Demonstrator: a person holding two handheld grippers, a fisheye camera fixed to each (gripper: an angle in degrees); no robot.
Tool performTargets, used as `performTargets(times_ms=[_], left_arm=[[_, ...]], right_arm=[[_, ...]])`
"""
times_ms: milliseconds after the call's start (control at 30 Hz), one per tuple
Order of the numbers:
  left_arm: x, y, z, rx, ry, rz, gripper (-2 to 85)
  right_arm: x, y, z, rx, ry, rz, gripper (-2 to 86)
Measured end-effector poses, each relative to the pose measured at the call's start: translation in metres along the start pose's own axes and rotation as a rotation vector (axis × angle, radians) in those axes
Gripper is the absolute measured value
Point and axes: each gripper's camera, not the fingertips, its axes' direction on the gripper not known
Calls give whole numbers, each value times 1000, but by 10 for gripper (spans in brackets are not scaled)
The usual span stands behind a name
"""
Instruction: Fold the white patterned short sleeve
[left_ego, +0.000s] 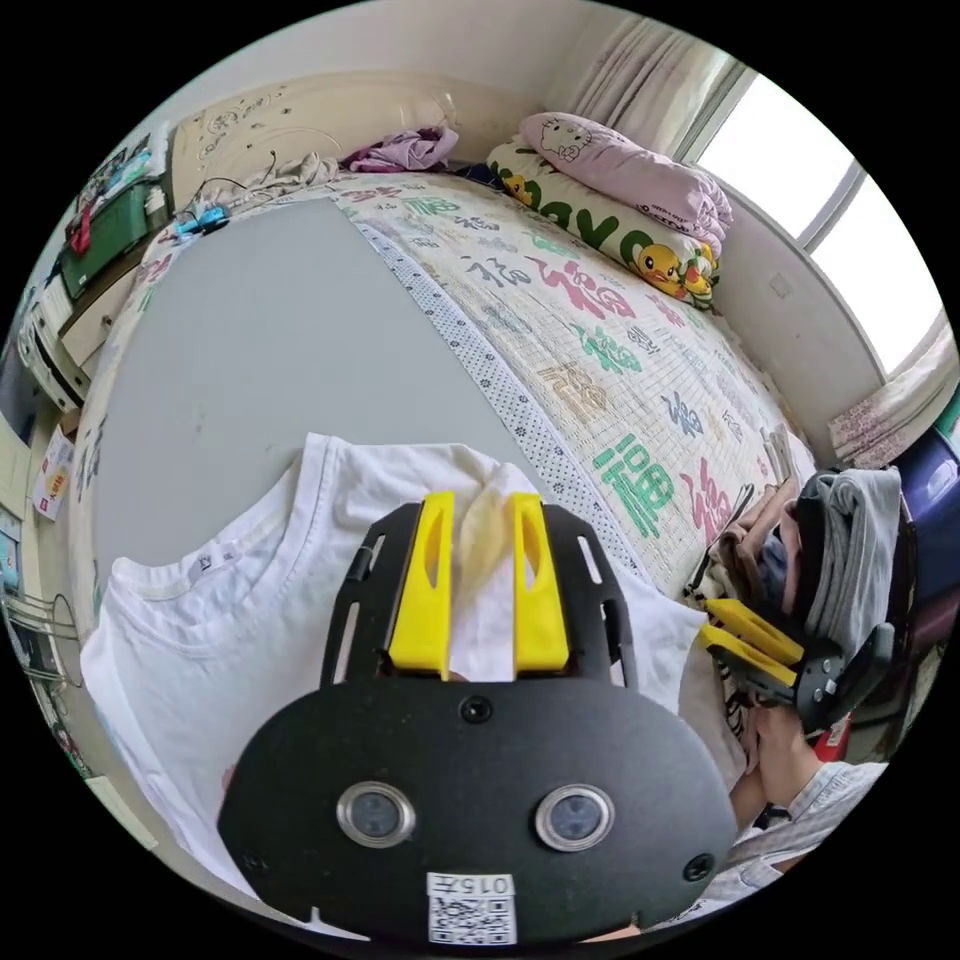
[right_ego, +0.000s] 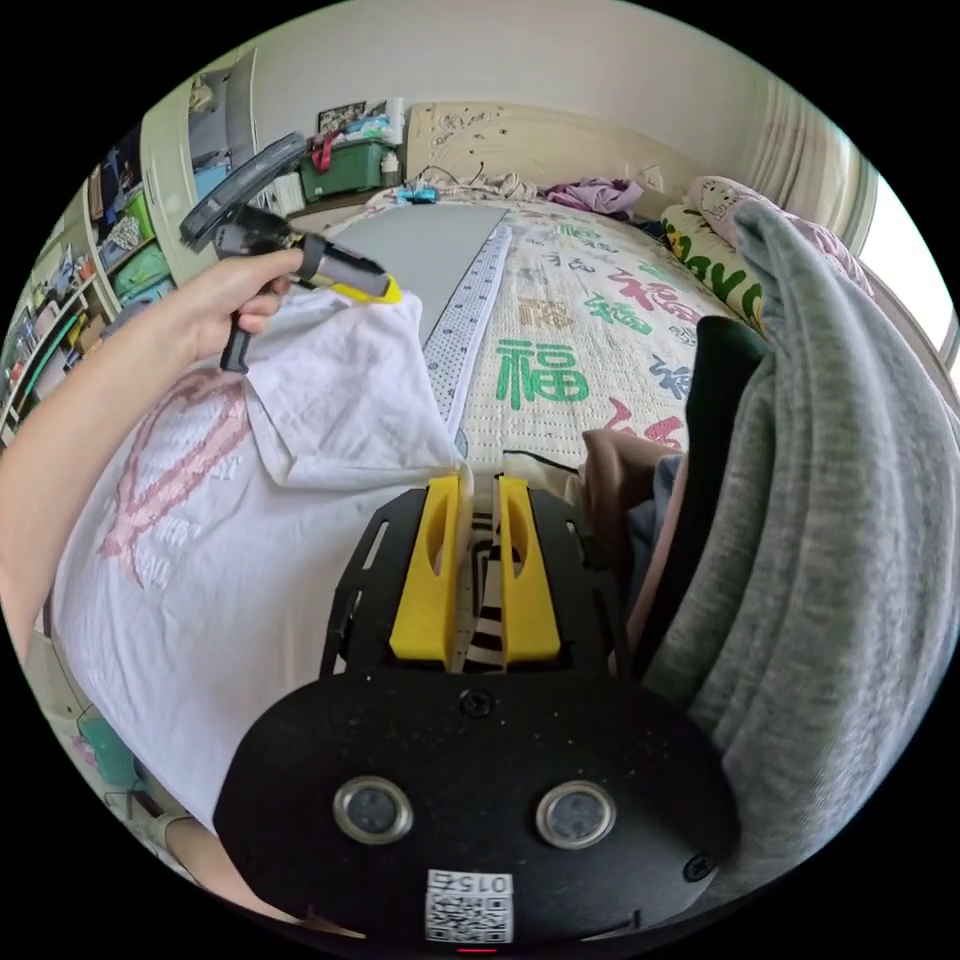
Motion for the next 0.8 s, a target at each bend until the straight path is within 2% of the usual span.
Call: performTargets(times_ms=[100,200,367,433,500,567,700,800], left_arm=[[-8,40,-39,55,-79,21,93],[-23,105,-71,121,-26,38,97],[-69,175,-88,233,94,-118,102],[-83,183,-91,265,131,-158,100],[-87,183,-92,269,160,-148,95],[-89,178,-90,241,178,-136,93],[-91,163,-77,131,267,-69,77],[-89,157,-73,87,278,-43,50]], right_arm=[[4,14,-29,126,-40,3,74],[-4,24,-47,195,-32,-22,77],[2,50,-76,317,94,64,49],[10,59,-82,333,36,50,39],[14,63,-84,300,-143,-37,46],[10,63,-79,250,-239,-96,55],[0,62,-72,209,-294,-122,64],[-20,61,-64,92,-296,-203,71]])
